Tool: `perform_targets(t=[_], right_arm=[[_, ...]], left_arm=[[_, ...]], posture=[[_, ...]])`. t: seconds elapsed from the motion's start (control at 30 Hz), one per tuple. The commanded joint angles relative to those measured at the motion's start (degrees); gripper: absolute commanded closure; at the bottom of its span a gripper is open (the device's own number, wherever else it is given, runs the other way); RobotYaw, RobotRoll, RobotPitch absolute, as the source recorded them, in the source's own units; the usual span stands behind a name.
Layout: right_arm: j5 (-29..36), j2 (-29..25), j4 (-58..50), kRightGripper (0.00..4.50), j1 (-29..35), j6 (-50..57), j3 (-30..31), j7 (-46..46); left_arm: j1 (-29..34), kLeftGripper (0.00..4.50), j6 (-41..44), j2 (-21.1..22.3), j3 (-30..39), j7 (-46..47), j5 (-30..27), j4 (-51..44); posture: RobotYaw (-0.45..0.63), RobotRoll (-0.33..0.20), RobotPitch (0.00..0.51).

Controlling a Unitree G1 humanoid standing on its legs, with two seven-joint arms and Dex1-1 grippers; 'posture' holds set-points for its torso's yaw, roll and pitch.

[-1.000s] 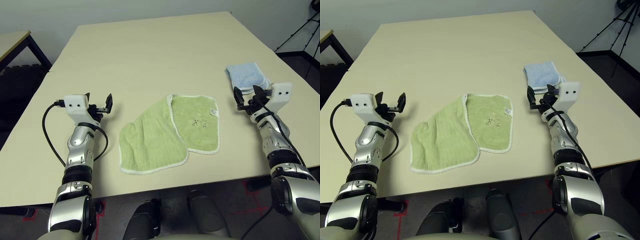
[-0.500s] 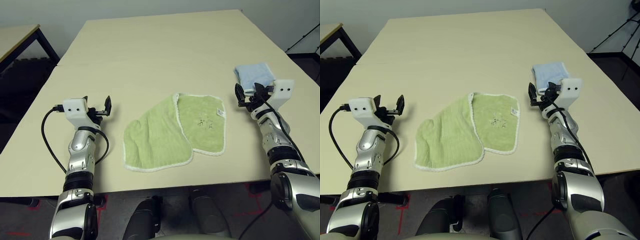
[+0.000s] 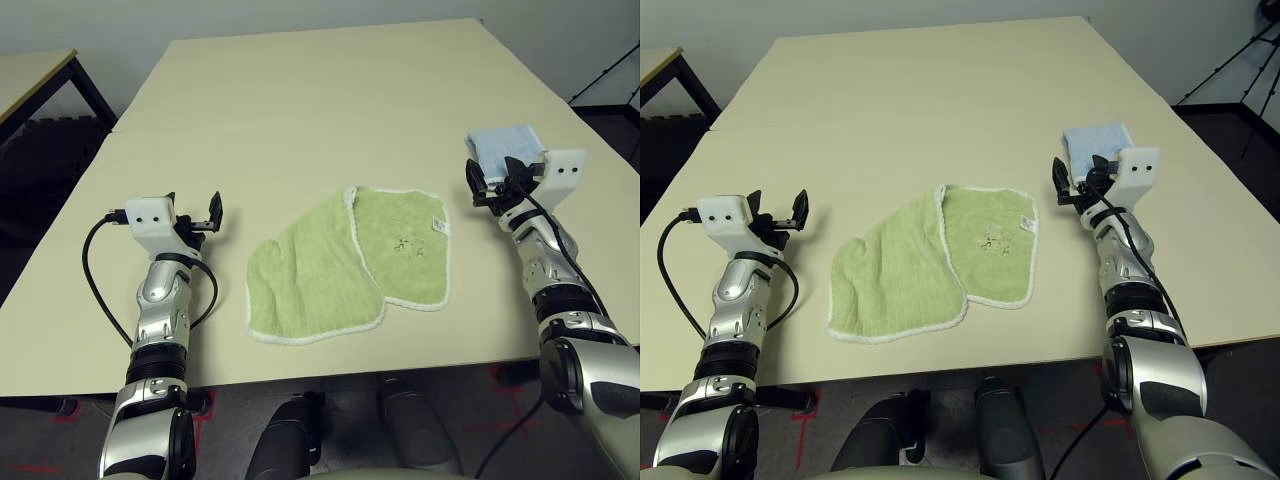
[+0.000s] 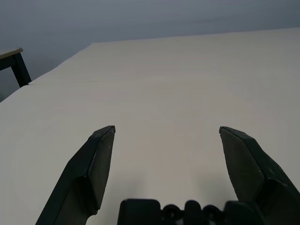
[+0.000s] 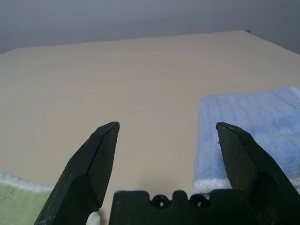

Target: Fold the towel and set it aside.

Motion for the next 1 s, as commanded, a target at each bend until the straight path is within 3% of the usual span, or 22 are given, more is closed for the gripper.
perform_targets(t=[0.03, 0.23, 0.37, 0.63, 1.0], right_arm=[[-0.34, -0.10, 0.96, 0.01, -0.43, 0.39, 0.14, -0.19], [-0.02, -0.11, 1.08, 0.01, -0.80, 0.62, 0.05, 0.28], [0.09, -0.52, 1.66, 0.01, -1.31, 1.69, 0.34, 2.55], [-0.53, -1.74, 3.18, 0.01, -3.92, 3.23, 1.29, 7.11], [-0.56, -6.18, 5.05, 0.01, -8.04, 9.12, 3.12, 19.55]], left_arm=[[0.66, 0.00, 0.72, 0.65, 0.37, -1.44, -1.07, -0.44], [-0.28, 0.00, 3.96, 3.98, 0.28, -10.84, -5.54, -3.51], [-0.11, 0.00, 9.58, 7.69, -0.24, -20.67, -10.39, -6.80], [2.60, 0.00, 18.90, 14.07, -4.23, -38.57, -14.46, -12.92], [-0.59, 0.00, 17.82, 16.47, -8.86, -49.13, -11.39, -11.60]], posture=[[-0.17, 0.000, 0.115], [-0.13, 0.000, 0.131], [-0.09, 0.000, 0.148], [-0.07, 0.000, 0.163], [-0.09, 0.000, 0.174]])
